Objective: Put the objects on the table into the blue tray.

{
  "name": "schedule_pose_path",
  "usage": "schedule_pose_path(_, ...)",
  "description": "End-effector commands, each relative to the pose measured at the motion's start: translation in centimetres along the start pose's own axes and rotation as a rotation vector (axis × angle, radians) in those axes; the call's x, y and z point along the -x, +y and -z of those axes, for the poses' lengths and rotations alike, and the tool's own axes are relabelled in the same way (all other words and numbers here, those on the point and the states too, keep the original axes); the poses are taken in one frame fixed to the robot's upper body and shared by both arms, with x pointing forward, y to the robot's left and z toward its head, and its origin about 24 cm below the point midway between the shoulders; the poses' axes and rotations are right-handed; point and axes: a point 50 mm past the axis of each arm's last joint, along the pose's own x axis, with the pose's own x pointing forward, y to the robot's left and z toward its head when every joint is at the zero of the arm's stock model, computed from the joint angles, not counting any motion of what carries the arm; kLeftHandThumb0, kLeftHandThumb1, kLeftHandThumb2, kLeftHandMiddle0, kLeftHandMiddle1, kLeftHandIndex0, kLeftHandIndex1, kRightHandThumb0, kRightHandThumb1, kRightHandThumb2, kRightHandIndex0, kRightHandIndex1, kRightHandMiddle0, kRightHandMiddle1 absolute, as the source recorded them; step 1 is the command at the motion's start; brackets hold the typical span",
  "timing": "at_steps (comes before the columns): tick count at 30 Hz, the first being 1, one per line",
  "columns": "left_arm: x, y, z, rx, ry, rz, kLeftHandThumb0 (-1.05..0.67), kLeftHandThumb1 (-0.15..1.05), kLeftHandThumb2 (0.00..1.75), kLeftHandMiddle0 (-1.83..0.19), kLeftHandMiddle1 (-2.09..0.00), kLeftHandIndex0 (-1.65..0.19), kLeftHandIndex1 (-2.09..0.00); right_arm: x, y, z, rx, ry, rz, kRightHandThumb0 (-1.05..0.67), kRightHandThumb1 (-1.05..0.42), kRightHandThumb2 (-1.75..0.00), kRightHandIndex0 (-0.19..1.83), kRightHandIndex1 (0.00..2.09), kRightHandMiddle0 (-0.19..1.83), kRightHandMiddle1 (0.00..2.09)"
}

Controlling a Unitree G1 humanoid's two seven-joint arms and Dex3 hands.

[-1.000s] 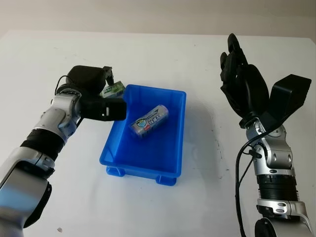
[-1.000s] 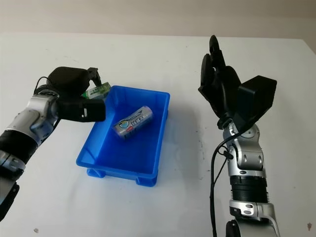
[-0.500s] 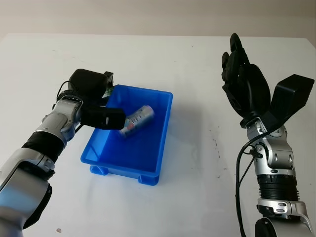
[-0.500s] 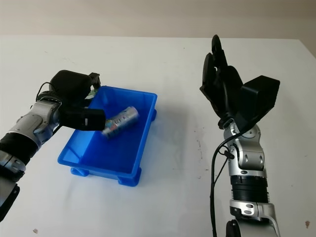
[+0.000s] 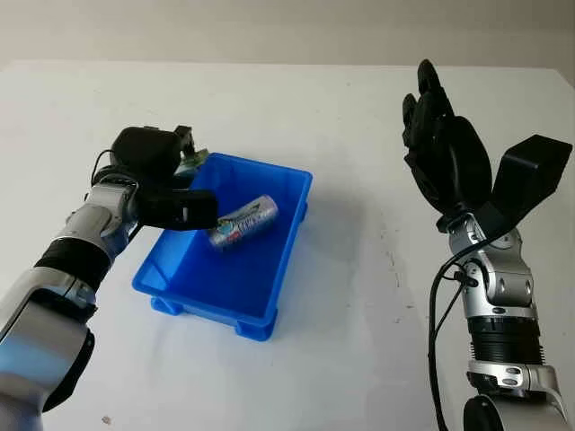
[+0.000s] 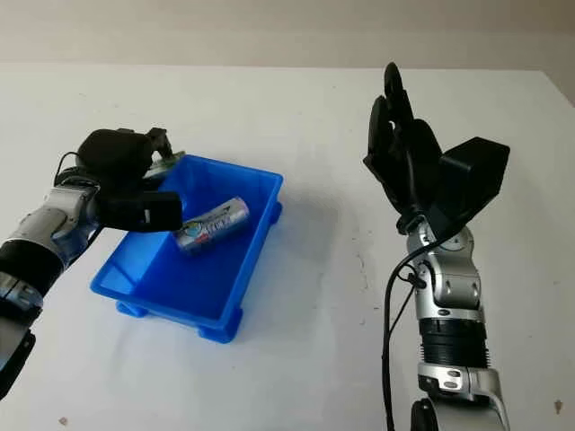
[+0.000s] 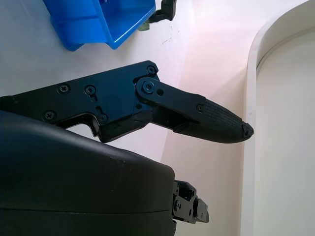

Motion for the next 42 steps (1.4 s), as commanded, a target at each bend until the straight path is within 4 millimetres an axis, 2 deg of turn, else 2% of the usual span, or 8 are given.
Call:
schedule_pose_path(1, 0.0, 0.5, 1.3, 0.008, 0.029, -0.017, -0.29, 1.01, 0.05, -0.42, -2.09, 0.06, -0.37, -0.2, 0.0, -0.5, 0.007, -0.025, -0.006, -0.73, -1.05, -0.76, -0.19, 0.0, -0.19, 0.0)
schedule_pose_path(4, -0.4, 1.2, 1.4, 0.074, 0.044, 0.02, -0.31, 1.04, 0.09, -0.35, -2.09, -0.15, -0.24, -0.3, 0.1, -0.5, 0.006, -0.027, -0.009, -0.73, -1.05, -0.77, -0.19, 0.0, -0.19, 0.0)
schedule_pose_path(7, -0.8, 2.8, 1.4, 0.212, 0.056, 0.062, -0.3, 1.05, 0.12, -0.22, -2.06, -0.16, -1.21, -0.2, 0.1, -0.5, 0.009, -0.027, -0.008, -0.73, -1.05, -0.77, -0.19, 0.0, -0.19, 0.0)
schedule_pose_path(13, -1.3, 5.9, 1.8, 0.393, 0.046, 0.039, -0.33, 1.05, 0.14, -0.26, -1.48, -0.28, -1.43, -0.2, 0.2, -0.5, 0.003, -0.028, -0.006, -0.72, -1.05, -0.77, -0.19, 0.0, -0.19, 0.0)
schedule_pose_path(18, -1.2, 8.3, 2.0, 0.473, 0.002, -0.021, -0.35, 1.05, 0.14, -0.24, -2.02, -0.27, -1.78, -0.2, 0.2, -0.4, 0.003, -0.026, -0.005, -0.72, -1.05, -0.77, -0.19, 0.0, -0.19, 0.0)
schedule_pose_path(29, 0.3, 12.1, 1.4, 0.509, -0.1, -0.139, -0.39, 1.05, 0.1, -0.61, -2.09, -0.38, -1.81, -0.2, 0.3, -0.3, 0.001, -0.026, -0.006, -0.72, -1.05, -0.76, -0.19, 0.0, -0.19, 0.0)
schedule_pose_path(37, 1.7, 13.4, 0.9, 0.471, -0.102, -0.167, -0.41, 1.05, 0.15, -0.48, -2.09, -0.3, -1.82, -0.2, 0.3, -0.2, 0.004, -0.023, -0.012, -0.73, -1.05, -0.75, -0.19, 0.0, -0.19, 0.0)
schedule_pose_path(42, 1.2, 13.3, 1.3, 0.352, 0.028, -0.001, -0.58, 1.05, 0.15, -0.12, -1.38, -0.01, -1.37, -0.4, 0.3, -0.3, 0.006, -0.025, -0.017, -0.73, -1.05, -0.75, -0.19, 0.0, -0.19, 0.0)
